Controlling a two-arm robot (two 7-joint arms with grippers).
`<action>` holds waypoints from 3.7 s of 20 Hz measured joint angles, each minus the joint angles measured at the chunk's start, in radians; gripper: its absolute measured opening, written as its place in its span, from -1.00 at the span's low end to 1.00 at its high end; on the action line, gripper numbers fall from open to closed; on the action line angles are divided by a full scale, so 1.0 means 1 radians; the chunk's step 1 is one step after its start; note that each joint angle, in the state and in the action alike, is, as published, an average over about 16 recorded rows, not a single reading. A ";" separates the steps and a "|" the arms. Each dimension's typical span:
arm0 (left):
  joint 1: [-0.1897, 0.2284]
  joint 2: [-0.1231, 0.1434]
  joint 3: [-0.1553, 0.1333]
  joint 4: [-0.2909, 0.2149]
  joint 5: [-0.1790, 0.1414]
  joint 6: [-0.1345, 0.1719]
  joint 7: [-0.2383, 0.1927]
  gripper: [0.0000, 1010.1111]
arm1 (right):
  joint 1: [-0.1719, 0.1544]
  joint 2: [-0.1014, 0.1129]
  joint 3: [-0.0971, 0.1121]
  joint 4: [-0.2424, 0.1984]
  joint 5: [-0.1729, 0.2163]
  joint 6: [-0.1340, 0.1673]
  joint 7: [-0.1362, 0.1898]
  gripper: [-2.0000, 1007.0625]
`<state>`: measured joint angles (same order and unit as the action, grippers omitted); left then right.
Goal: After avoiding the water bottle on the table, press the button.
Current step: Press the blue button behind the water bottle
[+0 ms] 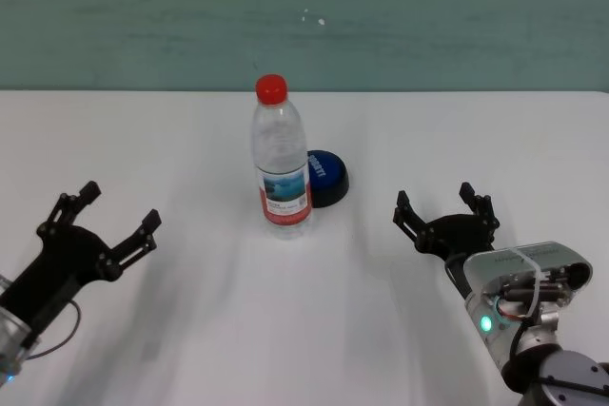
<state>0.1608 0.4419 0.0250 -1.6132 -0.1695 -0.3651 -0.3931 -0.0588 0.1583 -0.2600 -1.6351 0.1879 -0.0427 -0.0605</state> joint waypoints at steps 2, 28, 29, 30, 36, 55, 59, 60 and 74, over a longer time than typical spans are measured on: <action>0.002 -0.001 0.001 -0.001 0.002 -0.001 0.002 0.98 | 0.000 0.000 0.000 0.000 0.000 0.000 0.000 0.99; -0.070 0.013 -0.018 0.136 0.004 -0.048 -0.025 0.98 | 0.000 0.000 0.000 0.000 0.000 0.000 0.000 0.99; -0.081 0.013 -0.016 0.145 0.005 -0.049 -0.027 0.98 | 0.000 0.000 0.000 0.000 0.000 0.000 0.000 0.99; -0.093 0.013 -0.013 0.155 0.006 -0.050 -0.029 0.98 | 0.000 0.000 0.000 0.000 0.000 0.000 0.000 0.99; -0.177 0.009 0.013 0.223 0.013 -0.048 -0.040 0.98 | 0.000 0.000 0.000 0.000 0.000 0.000 0.000 0.99; -0.455 -0.056 0.164 0.480 0.051 -0.042 -0.077 0.98 | 0.000 0.000 0.000 0.000 0.000 0.000 0.000 0.99; -0.495 -0.072 0.191 0.520 0.057 -0.046 -0.082 0.98 | 0.000 0.000 0.000 0.000 0.000 0.000 0.000 0.99; -0.504 -0.075 0.198 0.530 0.058 -0.047 -0.083 0.98 | 0.000 0.000 0.000 0.000 0.000 0.000 0.000 0.99; -0.618 -0.116 0.267 0.649 0.069 -0.064 -0.109 0.98 | 0.000 0.000 0.000 0.000 0.000 0.000 0.000 0.99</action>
<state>-0.4567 0.3259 0.2923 -0.9643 -0.1005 -0.4291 -0.5018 -0.0588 0.1583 -0.2600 -1.6351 0.1879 -0.0427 -0.0605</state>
